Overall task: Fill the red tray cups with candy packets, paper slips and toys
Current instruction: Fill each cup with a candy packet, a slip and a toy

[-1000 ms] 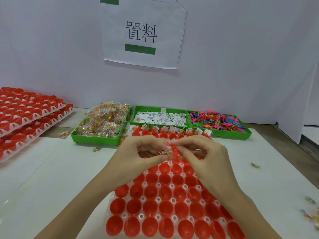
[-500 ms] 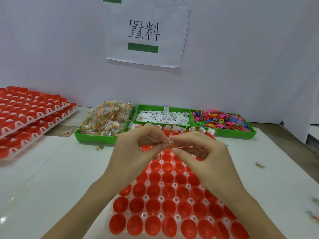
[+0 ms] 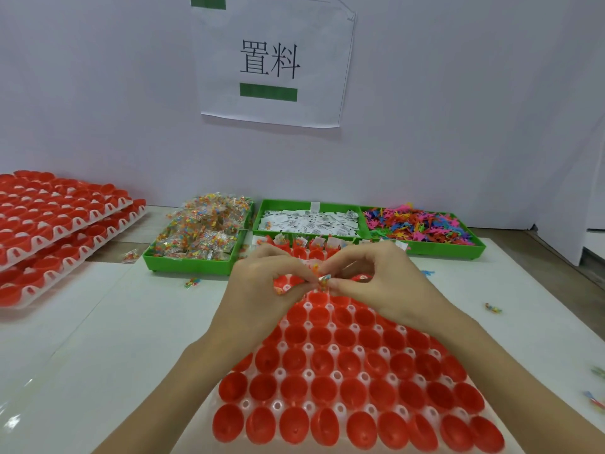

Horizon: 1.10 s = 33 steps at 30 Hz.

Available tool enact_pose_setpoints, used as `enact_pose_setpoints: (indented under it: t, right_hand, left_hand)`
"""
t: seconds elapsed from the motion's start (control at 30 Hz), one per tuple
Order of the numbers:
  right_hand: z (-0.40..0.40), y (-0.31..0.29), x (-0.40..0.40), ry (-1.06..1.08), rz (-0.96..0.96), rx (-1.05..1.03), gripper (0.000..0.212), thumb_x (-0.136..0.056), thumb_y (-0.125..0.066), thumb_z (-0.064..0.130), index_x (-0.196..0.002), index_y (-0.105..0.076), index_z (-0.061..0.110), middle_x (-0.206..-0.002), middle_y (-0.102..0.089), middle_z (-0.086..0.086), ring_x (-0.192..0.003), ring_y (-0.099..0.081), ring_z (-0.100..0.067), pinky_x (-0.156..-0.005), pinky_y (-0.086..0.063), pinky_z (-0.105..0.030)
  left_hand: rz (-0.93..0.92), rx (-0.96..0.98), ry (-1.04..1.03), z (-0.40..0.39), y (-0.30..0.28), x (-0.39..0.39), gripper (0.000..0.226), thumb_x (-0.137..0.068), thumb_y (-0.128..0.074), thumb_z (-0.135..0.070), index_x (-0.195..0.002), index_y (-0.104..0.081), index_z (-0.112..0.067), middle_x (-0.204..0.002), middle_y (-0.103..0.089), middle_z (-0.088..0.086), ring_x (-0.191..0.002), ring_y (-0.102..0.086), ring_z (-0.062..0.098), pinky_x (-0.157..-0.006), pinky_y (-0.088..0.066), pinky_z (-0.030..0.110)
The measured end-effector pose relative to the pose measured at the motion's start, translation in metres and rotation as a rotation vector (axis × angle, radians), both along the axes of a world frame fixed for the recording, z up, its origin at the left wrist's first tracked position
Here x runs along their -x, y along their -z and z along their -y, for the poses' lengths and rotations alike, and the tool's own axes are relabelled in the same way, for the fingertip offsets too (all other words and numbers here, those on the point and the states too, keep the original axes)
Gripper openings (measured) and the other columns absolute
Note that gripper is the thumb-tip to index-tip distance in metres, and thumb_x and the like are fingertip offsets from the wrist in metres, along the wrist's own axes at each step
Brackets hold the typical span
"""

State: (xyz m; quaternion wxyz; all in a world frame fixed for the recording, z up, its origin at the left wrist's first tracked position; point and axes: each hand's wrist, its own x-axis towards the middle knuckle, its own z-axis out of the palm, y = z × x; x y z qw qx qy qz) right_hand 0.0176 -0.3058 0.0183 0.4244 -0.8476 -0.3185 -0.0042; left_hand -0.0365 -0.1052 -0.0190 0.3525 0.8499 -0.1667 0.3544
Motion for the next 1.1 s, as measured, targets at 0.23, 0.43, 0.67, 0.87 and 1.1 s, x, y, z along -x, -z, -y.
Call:
enact_pose_setpoints:
  t: [0.23, 0.43, 0.67, 0.87, 1.1]
  right_hand:
    - [-0.01, 0.014, -0.02, -0.011, 0.017, 0.159, 0.015, -0.085, -0.081, 0.012, -0.092, -0.08, 0.025, -0.082, -0.077, 0.011, -0.079, -0.072, 0.001, -0.071, -0.054, -0.013]
    - [-0.008, 0.017, -0.023, -0.002, 0.021, 0.227, 0.013, -0.085, -0.08, 0.012, -0.092, -0.081, 0.023, -0.078, -0.074, 0.012, -0.074, -0.066, 0.004, -0.066, -0.048, -0.008]
    - [-0.015, 0.021, -0.021, 0.008, 0.025, 0.242, 0.015, -0.085, -0.078, 0.009, -0.092, -0.08, 0.021, -0.077, -0.073, 0.01, -0.071, -0.065, 0.005, -0.064, -0.048, -0.008]
    - [-0.017, 0.025, -0.021, 0.048, -0.014, 0.259, 0.018, -0.081, -0.08, 0.008, -0.083, -0.074, 0.025, -0.077, -0.071, 0.009, -0.07, -0.065, -0.001, -0.064, -0.05, -0.015]
    - [-0.014, 0.018, -0.023, 0.021, 0.009, 0.304, 0.01, -0.089, -0.078, 0.022, -0.091, -0.081, 0.031, -0.08, -0.073, 0.017, -0.077, -0.066, 0.005, -0.067, -0.046, -0.008]
  left_hand:
    - [-0.104, -0.13, -0.034, -0.002, 0.009, -0.011, 0.019, -0.069, -0.092, -0.01, -0.079, -0.082, -0.023, -0.084, -0.046, -0.028, -0.09, -0.059, 0.019, -0.076, -0.049, 0.028]
    - [-0.106, -0.221, 0.034, 0.0, 0.015, -0.02, 0.013, -0.074, -0.09, -0.01, -0.076, -0.079, -0.016, -0.074, -0.059, -0.017, -0.09, -0.055, 0.023, -0.079, -0.039, 0.016]
    - [-0.072, -0.386, 0.108, -0.009, 0.016, -0.024, 0.003, -0.085, -0.081, -0.014, -0.084, -0.08, -0.016, -0.089, -0.071, -0.007, -0.095, -0.052, 0.023, -0.084, -0.043, 0.03]
    - [-0.034, -0.461, 0.1, -0.012, 0.018, -0.025, 0.011, -0.088, -0.077, -0.001, -0.084, -0.077, -0.012, -0.107, -0.066, 0.001, -0.1, -0.054, 0.029, -0.084, -0.05, 0.039]
    - [0.001, -0.54, 0.065, -0.015, 0.018, -0.022, 0.02, -0.084, -0.075, 0.001, -0.091, -0.076, -0.017, -0.114, -0.066, 0.0, -0.107, -0.056, 0.03, -0.087, -0.046, 0.046]
